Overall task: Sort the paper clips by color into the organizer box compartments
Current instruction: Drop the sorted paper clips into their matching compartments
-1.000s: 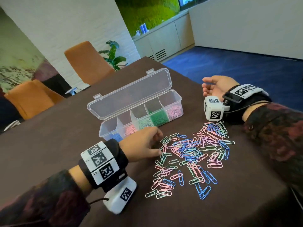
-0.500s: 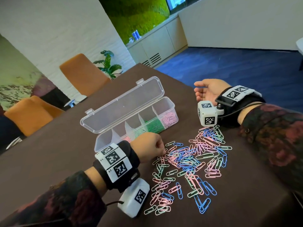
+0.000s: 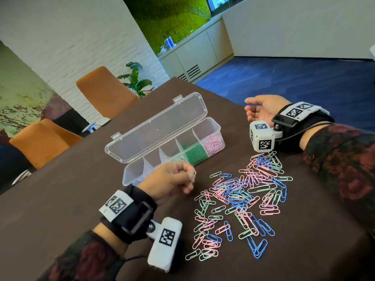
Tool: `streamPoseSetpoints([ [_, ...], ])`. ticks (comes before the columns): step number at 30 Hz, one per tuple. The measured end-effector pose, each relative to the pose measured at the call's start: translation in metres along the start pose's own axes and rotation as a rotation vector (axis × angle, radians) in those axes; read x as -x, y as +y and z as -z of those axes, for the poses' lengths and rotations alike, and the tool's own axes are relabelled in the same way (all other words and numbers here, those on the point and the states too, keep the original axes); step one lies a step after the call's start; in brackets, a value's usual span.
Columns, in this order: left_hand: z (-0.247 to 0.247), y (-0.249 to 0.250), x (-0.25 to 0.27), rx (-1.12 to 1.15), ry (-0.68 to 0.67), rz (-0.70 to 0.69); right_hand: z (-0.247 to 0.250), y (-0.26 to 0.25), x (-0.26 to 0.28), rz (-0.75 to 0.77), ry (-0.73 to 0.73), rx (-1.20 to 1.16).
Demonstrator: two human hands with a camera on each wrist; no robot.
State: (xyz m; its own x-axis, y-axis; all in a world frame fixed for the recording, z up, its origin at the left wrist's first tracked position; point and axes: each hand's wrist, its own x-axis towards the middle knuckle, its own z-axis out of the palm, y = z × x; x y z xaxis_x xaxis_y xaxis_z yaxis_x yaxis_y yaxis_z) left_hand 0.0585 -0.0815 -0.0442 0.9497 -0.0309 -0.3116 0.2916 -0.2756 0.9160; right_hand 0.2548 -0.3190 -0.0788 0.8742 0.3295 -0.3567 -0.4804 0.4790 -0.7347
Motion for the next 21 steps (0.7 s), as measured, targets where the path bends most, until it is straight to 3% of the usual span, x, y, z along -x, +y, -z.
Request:
streamPoseSetpoints([
  [3,0.009,-0.004,0.005,0.423,0.010,0.061,0.001,0.000,-0.001,0.011,-0.002,0.001],
  [6,0.013,-0.010,0.009,0.517,-0.083,0.098,0.001,0.001,-0.002,0.035,-0.003,-0.011],
  [9,0.008,-0.011,0.010,0.149,-0.083,0.106,0.000,0.001,-0.002,0.046,-0.004,-0.021],
  [14,0.002,-0.001,0.008,-1.012,-0.176,-0.085,0.000,0.002,-0.002,0.058,-0.004,-0.011],
  [16,-0.005,0.001,0.008,-1.148,-0.177,-0.093,0.000,0.002,-0.003,0.052,-0.005,-0.011],
  [21,-0.016,0.002,0.011,-1.222,-0.177,-0.121,-0.001,0.002,-0.004,0.048,0.007,-0.008],
])
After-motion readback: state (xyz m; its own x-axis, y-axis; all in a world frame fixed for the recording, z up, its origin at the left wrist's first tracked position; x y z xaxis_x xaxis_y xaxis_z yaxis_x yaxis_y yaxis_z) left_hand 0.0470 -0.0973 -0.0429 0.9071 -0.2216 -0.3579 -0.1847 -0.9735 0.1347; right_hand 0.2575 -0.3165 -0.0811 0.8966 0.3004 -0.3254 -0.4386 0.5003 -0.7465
